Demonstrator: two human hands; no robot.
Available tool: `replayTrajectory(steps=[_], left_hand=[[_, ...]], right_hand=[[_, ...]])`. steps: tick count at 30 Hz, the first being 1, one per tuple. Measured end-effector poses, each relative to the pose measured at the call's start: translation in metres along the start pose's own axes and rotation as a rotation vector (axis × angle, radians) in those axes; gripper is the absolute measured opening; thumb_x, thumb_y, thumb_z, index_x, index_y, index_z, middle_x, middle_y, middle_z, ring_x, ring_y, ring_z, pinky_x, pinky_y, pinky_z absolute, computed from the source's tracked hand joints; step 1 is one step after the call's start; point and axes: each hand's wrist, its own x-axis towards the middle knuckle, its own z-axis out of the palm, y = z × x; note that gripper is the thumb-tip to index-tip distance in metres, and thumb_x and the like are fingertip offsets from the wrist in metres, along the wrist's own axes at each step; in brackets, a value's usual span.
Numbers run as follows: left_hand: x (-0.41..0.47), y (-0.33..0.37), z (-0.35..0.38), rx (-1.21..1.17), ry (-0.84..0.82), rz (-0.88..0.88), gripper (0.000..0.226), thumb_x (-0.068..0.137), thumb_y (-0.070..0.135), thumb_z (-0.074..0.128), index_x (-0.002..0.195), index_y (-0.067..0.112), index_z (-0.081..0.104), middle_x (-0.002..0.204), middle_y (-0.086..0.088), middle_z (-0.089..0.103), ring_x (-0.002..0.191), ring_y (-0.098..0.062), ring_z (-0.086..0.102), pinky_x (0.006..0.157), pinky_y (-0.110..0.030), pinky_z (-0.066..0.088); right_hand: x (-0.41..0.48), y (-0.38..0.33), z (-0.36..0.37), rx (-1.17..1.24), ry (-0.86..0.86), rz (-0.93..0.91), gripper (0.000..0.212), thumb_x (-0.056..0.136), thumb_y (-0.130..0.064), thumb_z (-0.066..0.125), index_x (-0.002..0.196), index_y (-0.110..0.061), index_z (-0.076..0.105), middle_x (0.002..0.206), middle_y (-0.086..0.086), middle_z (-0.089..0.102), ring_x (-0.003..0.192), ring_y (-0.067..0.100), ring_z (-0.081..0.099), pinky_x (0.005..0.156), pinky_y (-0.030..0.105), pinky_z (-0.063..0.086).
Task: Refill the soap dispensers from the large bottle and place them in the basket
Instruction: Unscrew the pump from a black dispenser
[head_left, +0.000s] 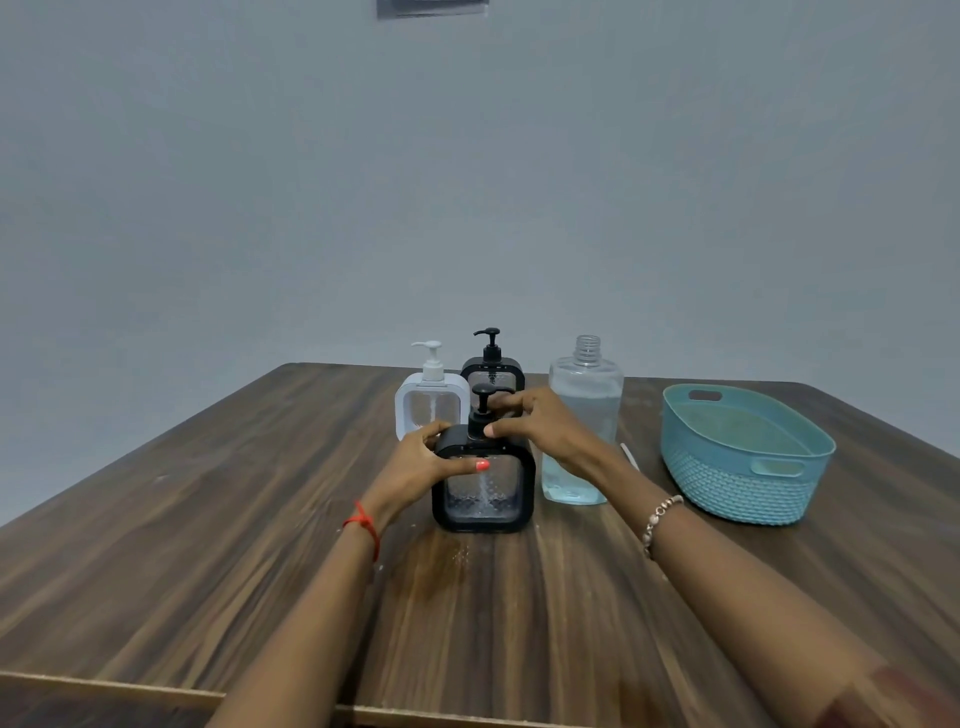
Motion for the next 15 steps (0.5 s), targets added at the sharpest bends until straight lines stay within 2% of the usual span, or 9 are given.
replayTrajectory(steps=[1, 3, 6, 8, 9, 11, 13, 15], left_hand=[[0.000, 0.002, 0.000, 0.001, -0.015, -0.006, 0.039, 0.065, 0.014, 0.083, 0.096, 0.027, 0.061, 0.098, 0.001, 0.069, 0.095, -0.016, 0.066, 0.077, -0.021, 0.052], [0.000, 0.003, 0.000, -0.004, -0.037, -0.015, 0.038, 0.067, 0.013, 0.082, 0.096, 0.027, 0.060, 0.098, 0.001, 0.069, 0.093, -0.016, 0.065, 0.074, -0.020, 0.051], [0.001, 0.001, 0.000, 0.005, -0.036, -0.024, 0.040, 0.067, 0.014, 0.082, 0.100, 0.022, 0.061, 0.100, -0.005, 0.069, 0.093, -0.018, 0.066, 0.077, -0.023, 0.053], [0.002, 0.001, 0.000, 0.005, -0.038, -0.030, 0.044, 0.066, 0.014, 0.082, 0.104, 0.018, 0.061, 0.102, -0.008, 0.069, 0.093, -0.018, 0.066, 0.079, -0.024, 0.053], [0.001, 0.000, 0.000, 0.003, -0.039, -0.032, 0.046, 0.066, 0.015, 0.082, 0.107, 0.016, 0.061, 0.103, -0.008, 0.069, 0.093, -0.018, 0.066, 0.080, -0.026, 0.054], [0.001, 0.000, -0.001, 0.000, -0.035, -0.038, 0.048, 0.067, 0.015, 0.082, 0.110, 0.016, 0.060, 0.104, -0.007, 0.070, 0.094, -0.017, 0.067, 0.081, -0.026, 0.054], [0.001, 0.000, -0.001, -0.008, -0.029, -0.039, 0.049, 0.067, 0.016, 0.082, 0.111, 0.016, 0.060, 0.103, -0.005, 0.070, 0.093, -0.015, 0.067, 0.077, -0.022, 0.053], [0.000, 0.000, 0.000, -0.013, -0.028, -0.034, 0.050, 0.067, 0.016, 0.082, 0.111, 0.016, 0.060, 0.103, -0.004, 0.070, 0.091, -0.013, 0.067, 0.073, -0.019, 0.051]], right_hand=[[0.001, 0.000, 0.000, 0.007, 0.004, 0.002, 0.040, 0.077, -0.003, 0.068, 0.117, -0.003, 0.063, 0.114, 0.008, 0.066, 0.106, 0.018, 0.061, 0.096, 0.029, 0.047], [0.001, 0.001, 0.002, 0.026, 0.031, 0.010, 0.040, 0.077, -0.006, 0.070, 0.116, -0.002, 0.064, 0.113, 0.012, 0.067, 0.105, 0.020, 0.062, 0.096, 0.031, 0.048], [-0.001, -0.001, 0.011, -0.061, 0.078, -0.002, 0.035, 0.069, -0.024, 0.081, 0.095, -0.004, 0.070, 0.085, 0.005, 0.070, 0.078, 0.013, 0.065, 0.075, 0.025, 0.050], [-0.001, -0.001, 0.017, -0.135, 0.119, -0.029, 0.034, 0.066, -0.028, 0.083, 0.083, -0.002, 0.069, 0.068, 0.000, 0.060, 0.061, 0.009, 0.054, 0.059, 0.021, 0.042], [0.000, -0.001, 0.018, -0.146, 0.137, -0.028, 0.032, 0.067, -0.027, 0.082, 0.081, -0.001, 0.068, 0.065, -0.001, 0.057, 0.059, 0.009, 0.050, 0.057, 0.021, 0.039], [0.002, -0.004, 0.015, -0.111, 0.130, 0.006, 0.026, 0.070, -0.018, 0.079, 0.087, -0.002, 0.069, 0.074, 0.003, 0.062, 0.068, 0.012, 0.056, 0.067, 0.022, 0.046], [0.004, -0.005, 0.009, 0.033, 0.099, 0.080, 0.034, 0.071, -0.003, 0.075, 0.104, -0.002, 0.068, 0.095, 0.010, 0.069, 0.087, 0.018, 0.064, 0.085, 0.029, 0.052], [0.002, -0.007, 0.004, 0.132, 0.065, 0.106, 0.039, 0.072, 0.007, 0.069, 0.110, 0.000, 0.065, 0.100, 0.013, 0.068, 0.089, 0.017, 0.064, 0.083, 0.025, 0.053]])
